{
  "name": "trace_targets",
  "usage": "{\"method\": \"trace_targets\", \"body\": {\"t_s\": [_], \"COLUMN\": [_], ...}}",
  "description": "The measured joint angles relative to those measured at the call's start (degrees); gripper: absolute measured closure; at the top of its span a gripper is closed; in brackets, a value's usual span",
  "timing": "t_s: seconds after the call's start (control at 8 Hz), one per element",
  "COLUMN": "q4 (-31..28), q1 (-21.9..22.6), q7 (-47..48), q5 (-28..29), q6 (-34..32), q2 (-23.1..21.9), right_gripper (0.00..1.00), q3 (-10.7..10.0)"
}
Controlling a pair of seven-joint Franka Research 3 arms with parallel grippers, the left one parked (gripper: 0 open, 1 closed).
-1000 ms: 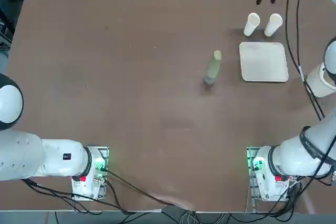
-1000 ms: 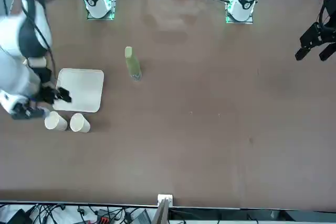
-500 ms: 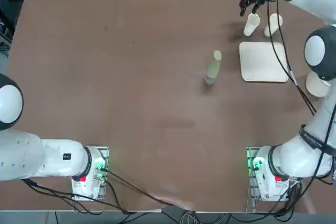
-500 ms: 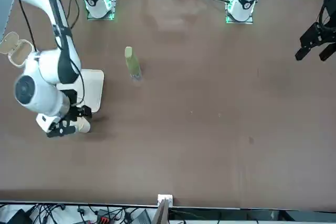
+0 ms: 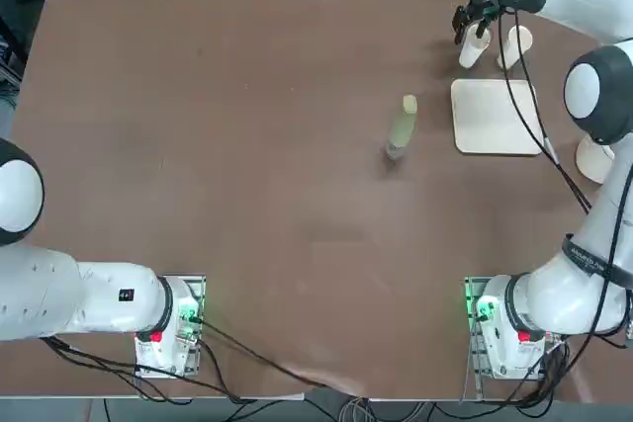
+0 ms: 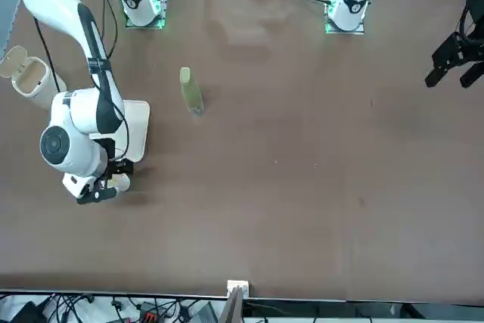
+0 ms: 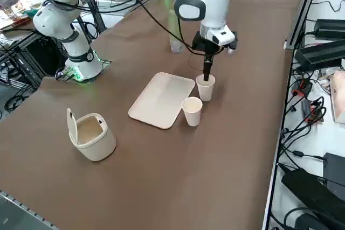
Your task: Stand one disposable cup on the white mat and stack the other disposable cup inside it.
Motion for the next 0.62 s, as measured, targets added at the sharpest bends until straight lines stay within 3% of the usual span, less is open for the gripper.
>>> {"method": "trace_targets", "body": {"t_s": [0.12,0.38,0.62], "q4": [0.00,0.01,0.31], "q1": [-0.02,-0.10,-0.11], "q7": [0.00,0.02,0.23], "q5": [-0.12,-0.15,-0.15], "q6": [0.25,0.44,0.49], "q2": [0.40,0.65,0.60], "right_gripper": [0.19,0.64,0.98], "q3": [-0.02,-0.16,-0.19]}}
